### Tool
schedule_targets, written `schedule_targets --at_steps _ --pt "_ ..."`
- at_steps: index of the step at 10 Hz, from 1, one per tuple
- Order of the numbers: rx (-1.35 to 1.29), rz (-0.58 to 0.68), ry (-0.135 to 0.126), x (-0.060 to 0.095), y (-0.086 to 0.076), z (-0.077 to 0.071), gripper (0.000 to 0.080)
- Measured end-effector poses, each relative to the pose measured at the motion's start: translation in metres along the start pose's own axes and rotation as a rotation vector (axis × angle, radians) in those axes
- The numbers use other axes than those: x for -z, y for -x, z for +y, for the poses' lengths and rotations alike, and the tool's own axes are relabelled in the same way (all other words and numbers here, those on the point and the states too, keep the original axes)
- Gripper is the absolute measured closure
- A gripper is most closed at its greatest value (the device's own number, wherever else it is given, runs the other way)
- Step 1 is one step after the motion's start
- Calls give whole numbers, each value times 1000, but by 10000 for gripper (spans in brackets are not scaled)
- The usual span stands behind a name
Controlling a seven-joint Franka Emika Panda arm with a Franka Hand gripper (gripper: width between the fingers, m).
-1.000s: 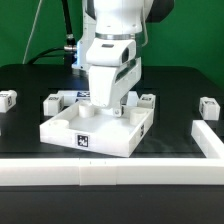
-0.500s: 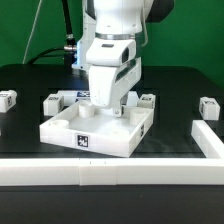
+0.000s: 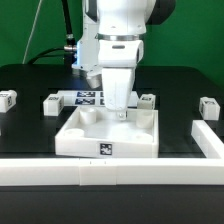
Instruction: Assemble one leg
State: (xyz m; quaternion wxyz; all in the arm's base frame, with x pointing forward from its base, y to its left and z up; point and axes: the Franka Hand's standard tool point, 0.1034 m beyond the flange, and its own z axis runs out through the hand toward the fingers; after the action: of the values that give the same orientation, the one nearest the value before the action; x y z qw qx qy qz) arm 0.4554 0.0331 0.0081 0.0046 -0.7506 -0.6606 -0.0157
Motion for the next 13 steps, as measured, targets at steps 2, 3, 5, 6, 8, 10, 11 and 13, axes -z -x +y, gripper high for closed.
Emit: schedule_targets --at_steps 2,3,5,6,8,10,11,13 --pt "-4 0 -1 0 2 0 741" --pt "-4 0 -1 0 2 0 741" --pt "102 -5 2 0 0 4 741" --pt "167 -9 10 0 -5 8 741" --pt "220 -11 24 0 -17 16 741" --pt "207 -7 33 -1 -27 23 741" --pt "177 -6 39 -1 -31 29 741" --pt "121 0 50 -1 -39 37 741"
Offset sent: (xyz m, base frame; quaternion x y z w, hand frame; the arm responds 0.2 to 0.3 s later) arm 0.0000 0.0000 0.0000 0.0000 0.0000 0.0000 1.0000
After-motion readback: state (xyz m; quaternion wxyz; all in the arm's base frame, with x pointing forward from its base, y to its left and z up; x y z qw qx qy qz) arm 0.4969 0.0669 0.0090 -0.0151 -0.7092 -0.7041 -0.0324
